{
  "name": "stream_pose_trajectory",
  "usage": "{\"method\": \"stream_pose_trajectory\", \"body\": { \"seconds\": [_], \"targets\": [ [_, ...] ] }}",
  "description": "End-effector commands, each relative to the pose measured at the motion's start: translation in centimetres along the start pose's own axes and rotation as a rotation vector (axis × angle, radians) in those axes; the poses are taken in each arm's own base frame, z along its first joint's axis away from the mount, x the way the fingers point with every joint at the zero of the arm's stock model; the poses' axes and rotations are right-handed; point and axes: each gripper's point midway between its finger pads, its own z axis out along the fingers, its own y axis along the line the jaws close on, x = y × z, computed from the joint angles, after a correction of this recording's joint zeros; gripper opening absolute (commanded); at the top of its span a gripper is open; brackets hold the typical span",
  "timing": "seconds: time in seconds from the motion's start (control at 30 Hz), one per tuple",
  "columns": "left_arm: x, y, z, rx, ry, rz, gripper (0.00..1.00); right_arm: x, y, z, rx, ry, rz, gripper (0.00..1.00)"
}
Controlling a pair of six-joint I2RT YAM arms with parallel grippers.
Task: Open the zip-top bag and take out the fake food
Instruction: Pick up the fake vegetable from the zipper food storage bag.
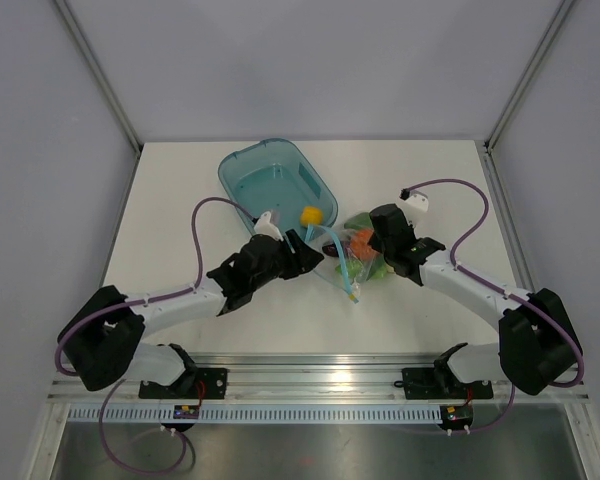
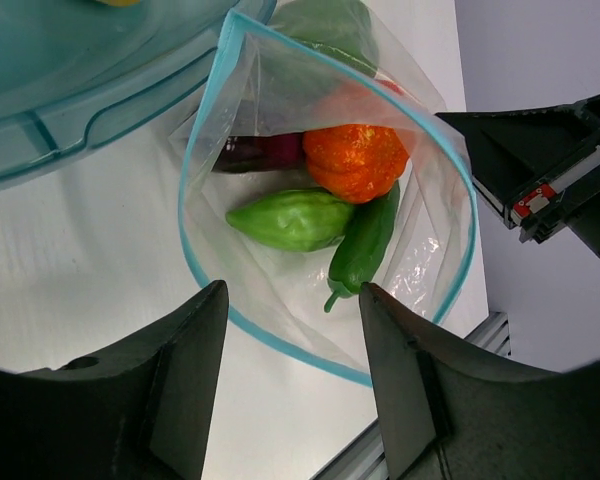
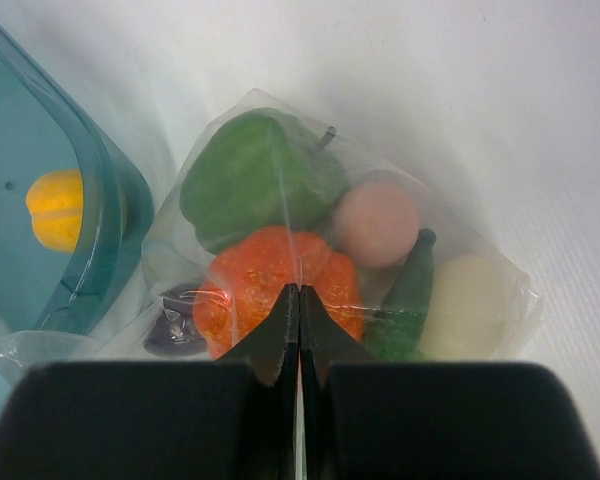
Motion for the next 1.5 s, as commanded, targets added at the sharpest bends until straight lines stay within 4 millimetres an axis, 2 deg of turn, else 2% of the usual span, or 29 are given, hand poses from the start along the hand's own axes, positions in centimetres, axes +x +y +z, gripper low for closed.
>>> {"method": "stream_pose_trajectory", "body": {
  "seconds": [0.0,0.2,0.37,0.5,0.67,0.8,0.97,1.3,1.33,1.43,1.47],
  "targets": [
    [-2.0,-3.5,0.8,0.101,-0.05,0.046,0.58,-1.9,0.2,-0.3,-0.015,-0.068,0.019,0.0],
    [-1.8,-4.6,2.3,0.125,-0.015,0.102,0.57,-1.9,0.4,-0.7,-0.036,-0.066,0.041,0.0],
    [-0.2,-3.9,4.2,0.115,0.049,0.124,0.56,-1.7,0.4,-0.7,-0.038,-0.059,0.045,0.0],
    [-0.1,-3.6,4.5,0.111,0.051,0.144,0.46,-1.6,0.5,-0.9,-0.051,-0.055,0.049,0.0],
    [1.4,-3.1,5.3,0.108,0.099,0.128,0.45,-1.6,0.6,-1.0,-0.059,-0.054,0.054,0.0],
    [3.3,-4.0,5.5,0.184,0.178,0.091,0.55,-1.6,0.5,-0.9,-0.057,-0.056,0.054,0.0],
    [4.6,-5.0,5.5,0.212,0.21,0.116,0.66,-1.2,0.6,-0.5,-0.05,-0.046,0.046,0.0],
    [7.3,-5.9,6.2,0.243,0.304,0.134,0.68,-1.3,0.9,-0.8,-0.074,-0.042,0.063,0.0],
    [7.4,-6.7,6.2,0.263,0.311,0.137,0.68,-1.2,0.9,-0.8,-0.073,-0.039,0.063,0.0],
    [8.3,-7.0,6.5,0.266,0.332,0.155,0.69,-1.2,0.8,-0.8,-0.072,-0.042,0.064,0.0],
    [8.7,-6.7,6.7,0.251,0.342,0.158,0.69,-1.1,0.9,-0.7,-0.072,-0.04,0.064,0.0]
  ]
}}
